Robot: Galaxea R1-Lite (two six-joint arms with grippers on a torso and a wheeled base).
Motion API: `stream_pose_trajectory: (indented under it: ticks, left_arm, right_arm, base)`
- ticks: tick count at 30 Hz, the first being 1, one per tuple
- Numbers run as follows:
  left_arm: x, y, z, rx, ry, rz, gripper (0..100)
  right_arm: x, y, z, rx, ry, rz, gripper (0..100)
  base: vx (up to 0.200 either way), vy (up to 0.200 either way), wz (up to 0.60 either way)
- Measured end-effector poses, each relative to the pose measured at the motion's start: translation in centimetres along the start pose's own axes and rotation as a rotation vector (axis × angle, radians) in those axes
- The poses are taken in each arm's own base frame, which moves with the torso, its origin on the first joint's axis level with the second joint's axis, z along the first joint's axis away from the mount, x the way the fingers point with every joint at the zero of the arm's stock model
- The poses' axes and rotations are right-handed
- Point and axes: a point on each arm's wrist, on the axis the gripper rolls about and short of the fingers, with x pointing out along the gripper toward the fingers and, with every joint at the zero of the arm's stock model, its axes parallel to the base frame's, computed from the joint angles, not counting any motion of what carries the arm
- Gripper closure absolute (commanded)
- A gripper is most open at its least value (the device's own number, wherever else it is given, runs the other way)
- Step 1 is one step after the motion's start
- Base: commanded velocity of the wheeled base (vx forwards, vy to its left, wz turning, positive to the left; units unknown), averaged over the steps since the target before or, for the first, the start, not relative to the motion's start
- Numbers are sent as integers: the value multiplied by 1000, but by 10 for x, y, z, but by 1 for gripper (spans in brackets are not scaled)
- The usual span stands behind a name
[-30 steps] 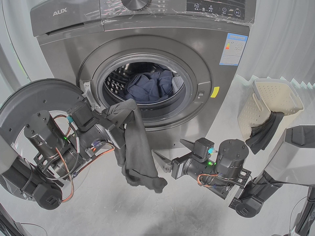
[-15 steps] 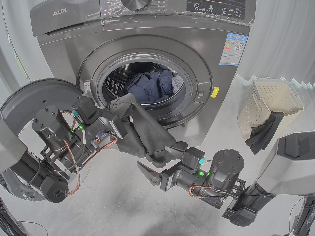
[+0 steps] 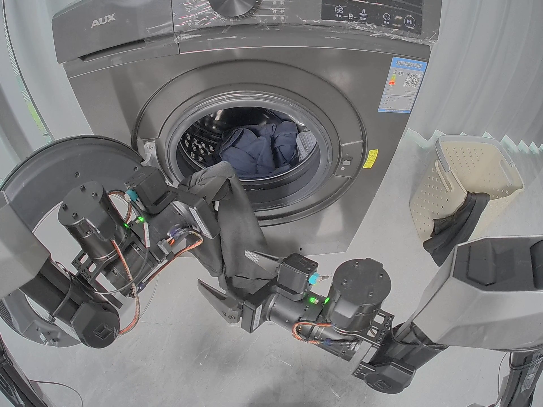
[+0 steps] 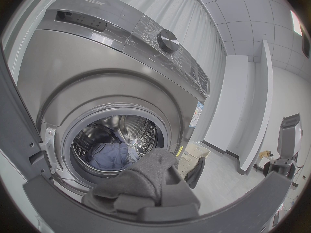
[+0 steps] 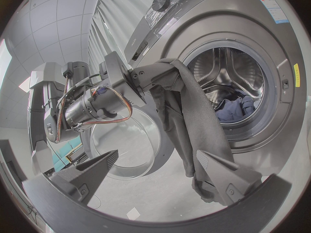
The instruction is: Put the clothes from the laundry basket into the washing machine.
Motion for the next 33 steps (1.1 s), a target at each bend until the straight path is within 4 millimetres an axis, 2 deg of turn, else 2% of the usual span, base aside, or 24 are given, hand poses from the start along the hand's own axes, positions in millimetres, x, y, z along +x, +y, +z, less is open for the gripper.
stream_pose_trajectory:
  ticks: [4, 9, 16, 23, 33]
  left_arm:
    - [0, 0, 0, 0, 0, 0, 100]
    - [0, 0, 1, 0, -2, 0, 100]
    - [-1, 0, 2, 1, -5, -1, 100]
    - [-1, 0, 3, 1, -7, -1, 100]
    - [-2, -3, 3, -2, -7, -10, 100]
  right_arm:
    - [14, -3, -3, 1, -7, -2, 0]
    - [32, -18, -8, -1, -24, -32, 0]
    - [47, -61, -14, -9, -54, -132, 0]
    - [47, -99, -14, -18, -82, -233, 0]
    - [54, -110, -17, -26, -100, -266, 0]
  base:
    - [0, 0, 0]
    - [0, 0, 0]
    - [0, 0, 0]
    - [0, 0, 0]
    - [0, 0, 0]
